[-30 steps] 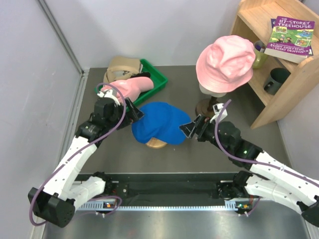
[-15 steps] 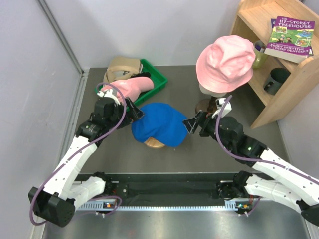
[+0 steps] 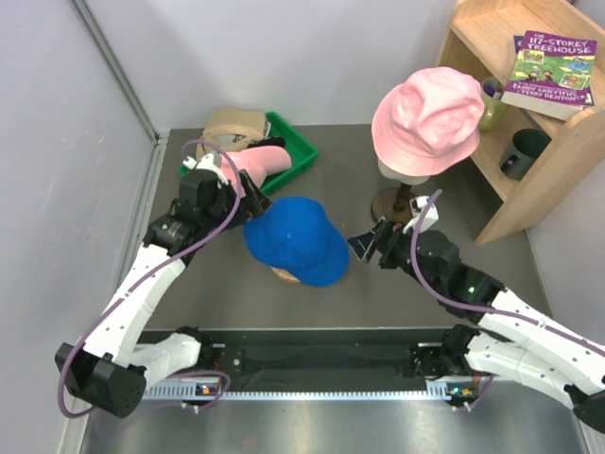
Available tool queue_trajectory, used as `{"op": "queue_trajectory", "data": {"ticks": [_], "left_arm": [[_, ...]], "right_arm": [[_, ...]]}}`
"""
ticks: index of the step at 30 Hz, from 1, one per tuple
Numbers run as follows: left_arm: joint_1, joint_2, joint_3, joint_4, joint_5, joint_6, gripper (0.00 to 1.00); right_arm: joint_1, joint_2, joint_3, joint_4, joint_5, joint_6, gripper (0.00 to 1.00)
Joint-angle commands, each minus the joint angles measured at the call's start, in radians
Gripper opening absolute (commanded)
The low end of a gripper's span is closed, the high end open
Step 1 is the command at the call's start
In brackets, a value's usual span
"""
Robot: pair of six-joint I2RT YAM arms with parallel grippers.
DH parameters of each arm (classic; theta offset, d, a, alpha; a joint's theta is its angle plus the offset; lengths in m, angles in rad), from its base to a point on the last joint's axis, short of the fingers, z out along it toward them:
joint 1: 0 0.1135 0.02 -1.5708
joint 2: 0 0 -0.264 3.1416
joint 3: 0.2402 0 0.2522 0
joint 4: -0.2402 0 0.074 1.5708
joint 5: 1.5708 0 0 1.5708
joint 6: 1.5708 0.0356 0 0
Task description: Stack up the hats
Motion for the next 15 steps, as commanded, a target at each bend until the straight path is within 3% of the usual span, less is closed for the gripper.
{"op": "queue_trajectory", "data": {"ticks": [1,10,15], "left_arm": [[0.001,0.027,0.1,-0.003,-0.019,0.044,0.97],[0.047,0.182,0.332,-0.101,-0.252,0.214,0.99],[0.126,0.329,0.369,-0.063,-0.277,0.31,0.96]], "right_arm": [[0.002,-0.055,-0.076,0.062,-0.034,0.096,0.89],[0.001,-0.064,-0.058,0.022,0.013,0.078,0.89],[-0.002,-0.069,-0.055,0.013,0.033,0.064,0.89]]}}
